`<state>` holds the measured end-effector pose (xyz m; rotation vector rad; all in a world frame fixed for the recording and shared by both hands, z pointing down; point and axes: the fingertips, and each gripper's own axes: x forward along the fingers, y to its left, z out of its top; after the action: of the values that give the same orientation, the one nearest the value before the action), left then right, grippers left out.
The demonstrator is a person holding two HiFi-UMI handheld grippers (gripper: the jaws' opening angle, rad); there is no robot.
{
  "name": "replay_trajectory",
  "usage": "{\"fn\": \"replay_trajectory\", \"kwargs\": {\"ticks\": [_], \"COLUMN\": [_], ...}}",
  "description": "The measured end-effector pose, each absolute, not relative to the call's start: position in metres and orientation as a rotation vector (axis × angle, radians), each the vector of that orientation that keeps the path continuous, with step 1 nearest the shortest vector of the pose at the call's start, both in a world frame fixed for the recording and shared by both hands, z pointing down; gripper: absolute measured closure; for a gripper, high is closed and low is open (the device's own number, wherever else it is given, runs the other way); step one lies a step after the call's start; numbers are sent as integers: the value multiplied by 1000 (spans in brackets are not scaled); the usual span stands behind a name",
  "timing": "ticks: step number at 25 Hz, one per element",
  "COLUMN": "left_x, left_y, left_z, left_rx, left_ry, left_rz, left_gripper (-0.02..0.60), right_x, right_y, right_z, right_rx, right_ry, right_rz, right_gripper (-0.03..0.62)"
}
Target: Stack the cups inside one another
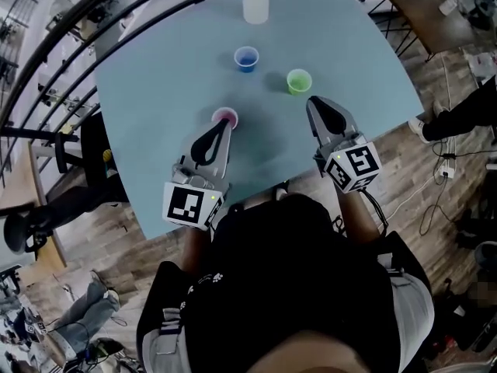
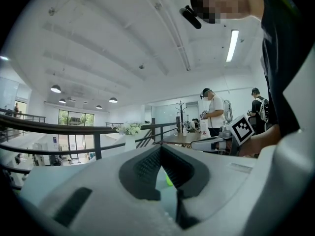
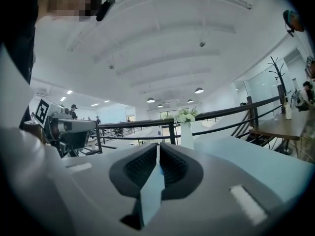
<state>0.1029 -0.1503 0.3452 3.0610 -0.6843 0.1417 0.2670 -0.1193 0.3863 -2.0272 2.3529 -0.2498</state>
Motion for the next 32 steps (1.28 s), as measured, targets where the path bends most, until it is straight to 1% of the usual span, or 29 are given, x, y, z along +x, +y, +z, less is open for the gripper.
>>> {"fn": "replay_trajectory", "kwargs": {"ticks": [8,13,20,27,32], "left_x": [121,123,128,127,127], "left_y": [-154,-158,-163,-170,-174], "left_z": [349,351,350,355,356], "left_rx": [3051,3033,3004,2971,2953], "left_ry": [-749,-809,-884,-959,-1007], "left_rz": [166,167,164,176,183], "left_gripper": [594,594,594,594,594], "right_x": [289,297,305,314,321], "right_y": [-131,-137,-150,-167,-181], "right_z": [403,413,429,455,475], "right_rx": [-1994,-1964,-1948,-1950,-1976], "right_ry": [2399,2424,2477,2513,2557], "right_rz": [-252,-248,-258,-311,-341], "right_gripper": [581,547,532,478,408]}}
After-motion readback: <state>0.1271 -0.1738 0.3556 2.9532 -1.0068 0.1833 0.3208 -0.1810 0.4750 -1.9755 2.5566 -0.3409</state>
